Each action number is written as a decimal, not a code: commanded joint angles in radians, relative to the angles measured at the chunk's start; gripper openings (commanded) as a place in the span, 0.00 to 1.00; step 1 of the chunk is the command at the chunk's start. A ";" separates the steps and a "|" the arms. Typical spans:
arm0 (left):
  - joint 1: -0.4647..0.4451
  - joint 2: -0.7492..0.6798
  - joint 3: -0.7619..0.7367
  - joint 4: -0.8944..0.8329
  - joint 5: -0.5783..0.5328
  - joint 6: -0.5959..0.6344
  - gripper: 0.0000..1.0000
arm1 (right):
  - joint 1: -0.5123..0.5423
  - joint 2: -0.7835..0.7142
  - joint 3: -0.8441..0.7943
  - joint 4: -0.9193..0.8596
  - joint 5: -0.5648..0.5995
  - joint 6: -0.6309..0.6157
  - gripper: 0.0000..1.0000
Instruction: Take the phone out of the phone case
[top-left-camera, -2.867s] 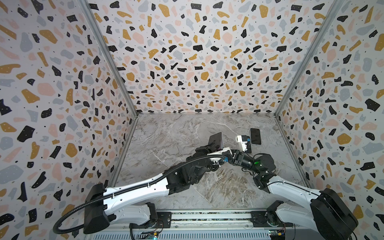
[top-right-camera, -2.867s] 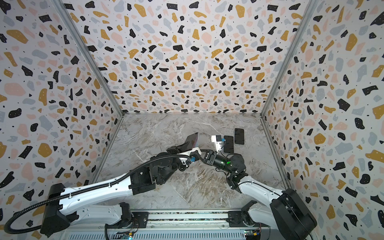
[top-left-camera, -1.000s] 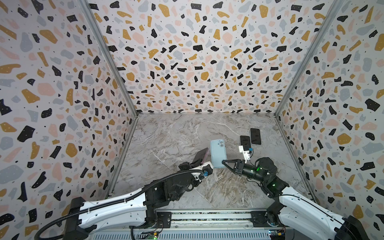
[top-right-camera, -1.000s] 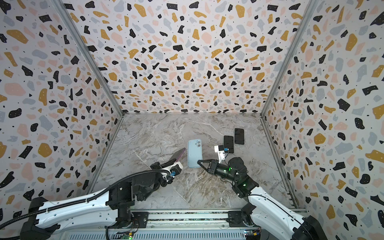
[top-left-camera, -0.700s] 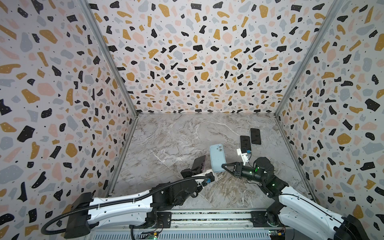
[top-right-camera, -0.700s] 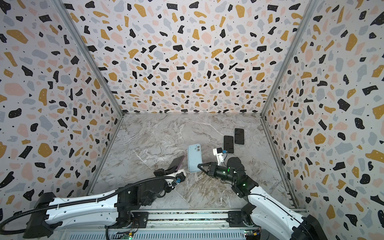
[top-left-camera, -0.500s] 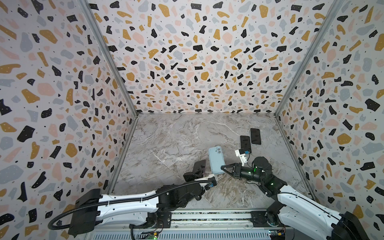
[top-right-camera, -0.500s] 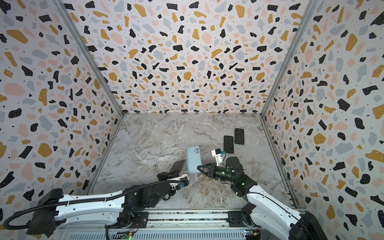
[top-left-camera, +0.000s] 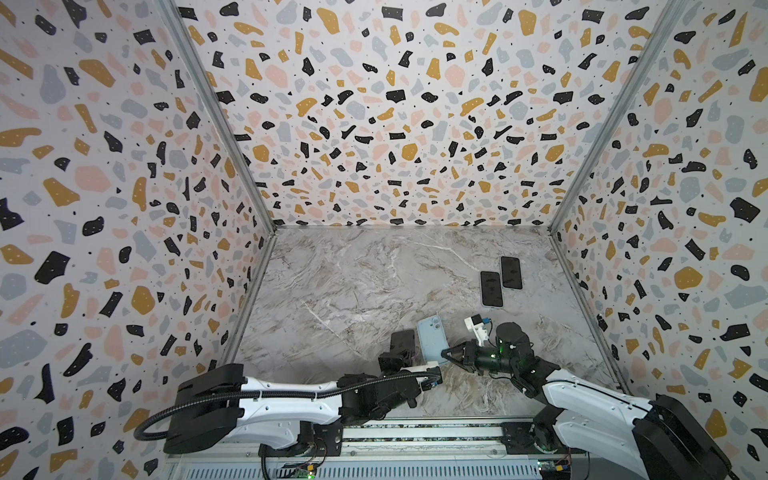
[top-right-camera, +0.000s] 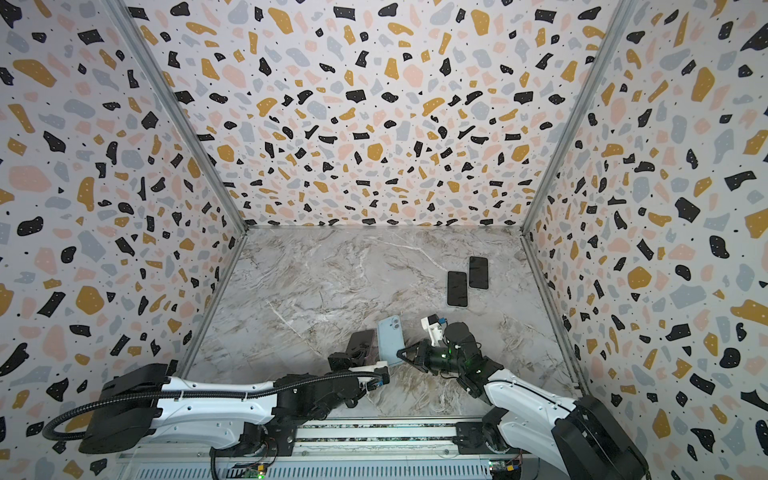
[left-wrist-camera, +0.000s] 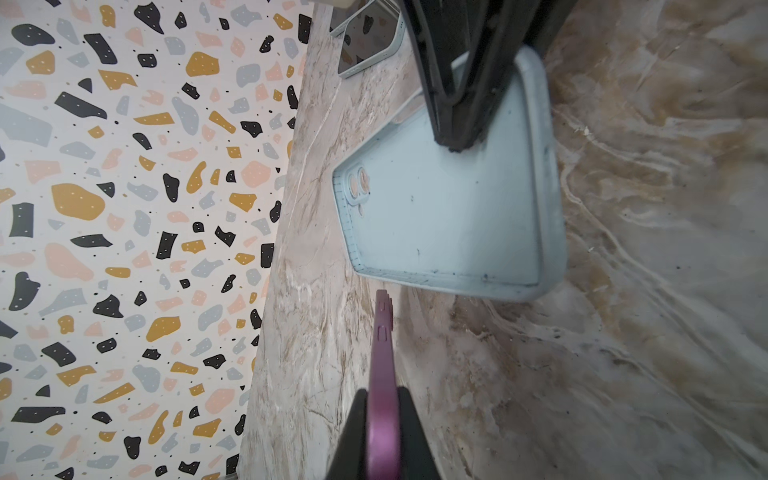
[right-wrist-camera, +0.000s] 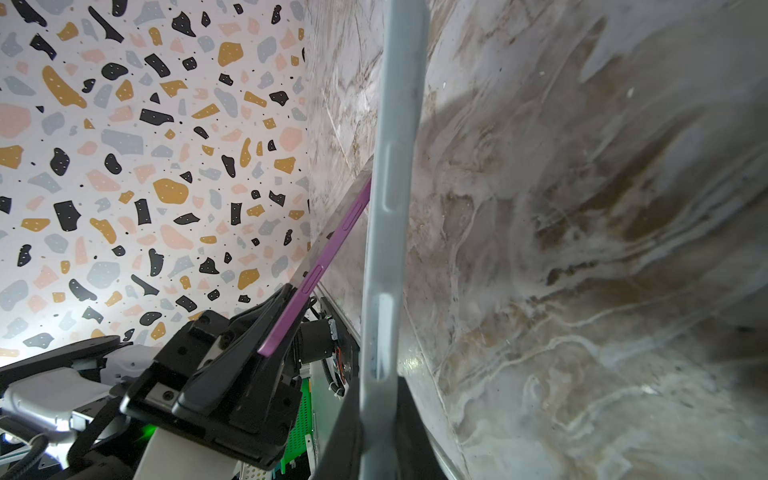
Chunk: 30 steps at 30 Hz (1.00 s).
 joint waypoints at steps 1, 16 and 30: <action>-0.012 0.030 0.002 0.074 -0.027 -0.002 0.00 | 0.004 0.022 0.001 0.064 -0.016 -0.005 0.00; -0.037 0.148 -0.003 0.098 -0.049 -0.001 0.00 | 0.009 0.145 -0.050 0.178 -0.028 0.023 0.00; -0.048 0.252 0.009 0.082 -0.007 -0.047 0.00 | 0.028 0.244 -0.066 0.269 -0.002 0.071 0.00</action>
